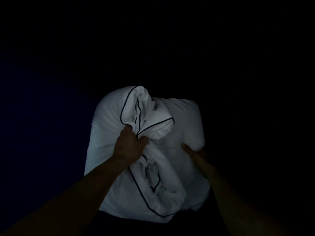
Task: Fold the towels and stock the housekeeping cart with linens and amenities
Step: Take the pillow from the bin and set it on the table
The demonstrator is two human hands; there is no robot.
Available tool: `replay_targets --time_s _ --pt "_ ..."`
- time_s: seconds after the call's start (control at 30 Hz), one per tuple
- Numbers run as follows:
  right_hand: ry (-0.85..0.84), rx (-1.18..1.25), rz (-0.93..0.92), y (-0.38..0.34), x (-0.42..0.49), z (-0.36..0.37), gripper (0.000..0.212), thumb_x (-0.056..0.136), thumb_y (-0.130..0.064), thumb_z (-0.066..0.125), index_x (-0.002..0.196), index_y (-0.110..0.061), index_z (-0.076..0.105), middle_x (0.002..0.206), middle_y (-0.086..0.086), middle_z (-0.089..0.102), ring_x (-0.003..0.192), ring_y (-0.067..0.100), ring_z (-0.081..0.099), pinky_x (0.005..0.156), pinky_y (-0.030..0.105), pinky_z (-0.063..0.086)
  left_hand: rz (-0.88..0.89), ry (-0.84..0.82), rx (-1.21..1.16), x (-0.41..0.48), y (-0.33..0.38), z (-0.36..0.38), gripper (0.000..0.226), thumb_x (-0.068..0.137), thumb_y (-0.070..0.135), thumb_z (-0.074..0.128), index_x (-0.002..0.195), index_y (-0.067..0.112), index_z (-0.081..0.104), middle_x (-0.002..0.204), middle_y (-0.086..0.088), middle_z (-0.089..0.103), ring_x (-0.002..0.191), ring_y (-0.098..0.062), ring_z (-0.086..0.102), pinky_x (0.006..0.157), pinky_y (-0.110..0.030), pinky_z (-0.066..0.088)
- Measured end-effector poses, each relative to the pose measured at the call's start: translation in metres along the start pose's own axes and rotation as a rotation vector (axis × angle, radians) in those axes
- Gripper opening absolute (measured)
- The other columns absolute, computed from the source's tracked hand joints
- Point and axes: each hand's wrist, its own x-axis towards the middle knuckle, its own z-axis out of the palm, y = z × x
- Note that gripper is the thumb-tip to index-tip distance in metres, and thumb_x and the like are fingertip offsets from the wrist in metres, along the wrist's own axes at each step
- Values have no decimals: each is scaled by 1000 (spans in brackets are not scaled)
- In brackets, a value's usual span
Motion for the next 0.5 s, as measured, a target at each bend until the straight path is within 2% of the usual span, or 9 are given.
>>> replay_targets --time_s 0.07,0.17,0.23,0.37,0.5 --pt "66 -25 -11 0 5 10 107 67 -63 81 153 -16 35 154 8 41 137 28 44 114 46 36 -22 3 -10 1 2 5 41 93 18 64 125 -4 49 121 -20 59 112 -31 57 100 -40 46" --pt "133 -31 -83 -14 -10 23 69 86 -37 75 142 -5 48 143 15 53 127 29 53 108 41 43 -41 3 -16 -3 16 -4 40 94 24 64 124 -1 53 117 -17 63 108 -29 59 97 -40 48" --pt "68 -33 -134 -31 -39 28 53 90 -28 72 134 -4 56 133 15 61 118 29 60 105 42 47 -41 9 -41 -15 28 -22 36 95 25 63 121 1 58 112 -15 65 104 -29 61 95 -40 49" --pt "-50 -88 -232 -62 -121 27 45 91 -23 71 130 -4 60 126 13 65 114 28 62 103 44 49 -43 18 -92 -61 52 -69 25 95 19 61 114 3 62 104 -16 68 99 -31 63 92 -40 51" --pt "-99 -109 -362 -96 -210 12 22 90 -21 71 111 -18 65 117 7 69 108 24 65 99 41 52 -15 53 -190 -123 88 -115 17 95 15 61 106 4 65 97 -14 68 89 -25 62 81 -34 51"
